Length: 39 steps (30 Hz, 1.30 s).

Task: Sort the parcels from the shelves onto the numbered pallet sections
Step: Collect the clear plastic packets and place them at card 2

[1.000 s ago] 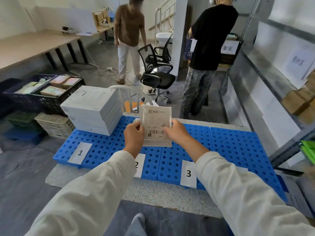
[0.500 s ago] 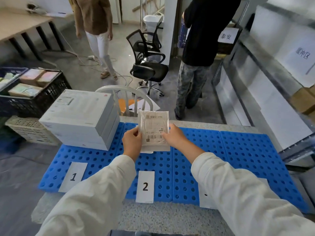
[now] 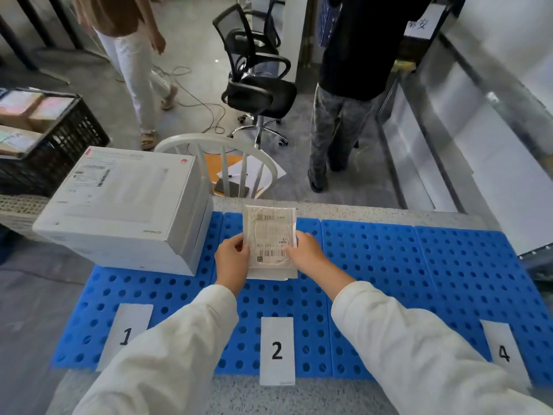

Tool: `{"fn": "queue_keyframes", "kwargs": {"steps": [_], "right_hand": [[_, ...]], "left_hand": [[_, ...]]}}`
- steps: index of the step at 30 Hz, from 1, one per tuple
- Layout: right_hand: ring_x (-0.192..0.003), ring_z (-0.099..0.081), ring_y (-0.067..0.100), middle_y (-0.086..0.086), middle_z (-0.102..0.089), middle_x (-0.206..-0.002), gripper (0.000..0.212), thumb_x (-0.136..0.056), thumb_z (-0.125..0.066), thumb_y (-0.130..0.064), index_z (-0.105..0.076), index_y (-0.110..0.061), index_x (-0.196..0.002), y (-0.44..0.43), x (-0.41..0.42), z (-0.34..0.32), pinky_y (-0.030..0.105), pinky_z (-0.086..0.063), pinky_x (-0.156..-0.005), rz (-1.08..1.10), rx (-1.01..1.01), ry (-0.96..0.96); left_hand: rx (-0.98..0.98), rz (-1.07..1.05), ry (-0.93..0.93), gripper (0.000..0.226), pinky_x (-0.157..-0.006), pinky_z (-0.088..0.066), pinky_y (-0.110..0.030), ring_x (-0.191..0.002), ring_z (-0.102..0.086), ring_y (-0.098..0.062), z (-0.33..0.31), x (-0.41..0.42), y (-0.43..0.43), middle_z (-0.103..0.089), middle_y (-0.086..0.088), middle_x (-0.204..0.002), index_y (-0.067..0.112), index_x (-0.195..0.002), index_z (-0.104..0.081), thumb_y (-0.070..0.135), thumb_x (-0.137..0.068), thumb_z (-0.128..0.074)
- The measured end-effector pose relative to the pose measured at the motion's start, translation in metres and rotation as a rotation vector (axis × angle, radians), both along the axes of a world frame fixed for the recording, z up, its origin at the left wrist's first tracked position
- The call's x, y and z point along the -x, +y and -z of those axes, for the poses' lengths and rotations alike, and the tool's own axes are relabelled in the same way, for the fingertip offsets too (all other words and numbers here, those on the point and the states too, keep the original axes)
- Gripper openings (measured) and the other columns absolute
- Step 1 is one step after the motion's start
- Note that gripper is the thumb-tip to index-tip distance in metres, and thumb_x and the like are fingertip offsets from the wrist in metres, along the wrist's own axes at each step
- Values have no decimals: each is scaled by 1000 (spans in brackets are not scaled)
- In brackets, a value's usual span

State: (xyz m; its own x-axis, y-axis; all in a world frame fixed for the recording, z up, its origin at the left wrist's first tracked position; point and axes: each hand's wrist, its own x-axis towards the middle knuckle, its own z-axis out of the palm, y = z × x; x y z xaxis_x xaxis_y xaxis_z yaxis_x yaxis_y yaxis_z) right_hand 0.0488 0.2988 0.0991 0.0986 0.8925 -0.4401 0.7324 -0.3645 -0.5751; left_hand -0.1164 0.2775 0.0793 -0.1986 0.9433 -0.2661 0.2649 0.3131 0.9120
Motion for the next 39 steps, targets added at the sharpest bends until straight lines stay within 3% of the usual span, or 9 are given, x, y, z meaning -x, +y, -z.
{"fn": "queue_keyframes", "kwargs": {"steps": [5,13,15,17,22,25,27,33,39], "right_hand": [[-94,-53,19,7,-49,-122,28,-96,-51,-20,-56,-15,-123,12,7,34,28,-43,-78,-16,4,5],[-102,-55,24,11,-46,-124,29,-97,-51,-18,-52,-11,-125,25,13,60,25,-40,-79,6,51,-23],[-96,-53,22,11,-43,-126,31,-97,-51,-17,-49,-11,-127,26,12,64,25,-41,-78,15,59,-34],[-93,-52,21,11,-40,-129,33,-98,-49,-17,-45,-9,-129,27,12,68,27,-43,-78,5,75,-60],[-113,-53,26,13,-34,-139,50,-98,-49,-20,-32,-3,-142,25,12,68,35,-47,-94,-26,109,-105],[-117,-51,27,13,-31,-143,56,-98,-48,-27,-29,-1,-144,21,10,66,35,-47,-92,33,157,-134],[-111,-54,26,11,-32,-145,51,-98,-47,-32,-37,-1,-137,18,3,62,35,-48,-86,71,173,-154],[-101,-56,26,10,-29,-148,42,-99,-40,-33,-49,-2,-128,15,-38,6,39,-49,-84,28,34,-246],[-128,-41,28,6,-34,-146,50,-100,-38,-44,-41,-10,-137,-22,-88,-69,40,-40,-96,-63,-163,-397]], "left_hand": [[19,27,53,34,-65,-51,-19,-87,-65,-11,26,8,16,-68,9,-88,42,-77,-62,14,-94,-57],[81,86,141,16,-75,-56,-30,-90,-64,-18,53,10,36,-67,-1,-96,14,-97,-70,12,-95,-54],[101,103,140,17,-78,-58,-34,-91,-65,-19,56,9,37,-68,-2,-97,13,-98,-69,12,-96,-53],[109,120,103,18,-71,-56,-26,-89,-66,-15,57,8,35,-69,3,-92,17,-94,-68,9,-95,-52],[110,168,144,15,-80,-55,-29,-93,-63,-18,58,10,35,-64,-3,-101,14,-103,-67,10,-94,-56],[123,210,205,13,-68,-50,-16,-92,-62,-16,59,9,39,-63,-2,-100,13,-101,-66,8,-92,-59],[117,249,227,11,-61,-45,-10,-93,-63,-15,55,10,44,-65,2,-97,14,-96,-64,6,-91,-59],[-50,376,479,36,-91,-47,-32,-117,-53,-18,3,6,60,-54,-3,-130,14,-133,-50,18,-98,-49],[-373,604,755,43,-108,-37,-36,-128,-46,-22,-63,-45,41,-50,-5,-140,12,-140,-44,27,-99,-46]]}}
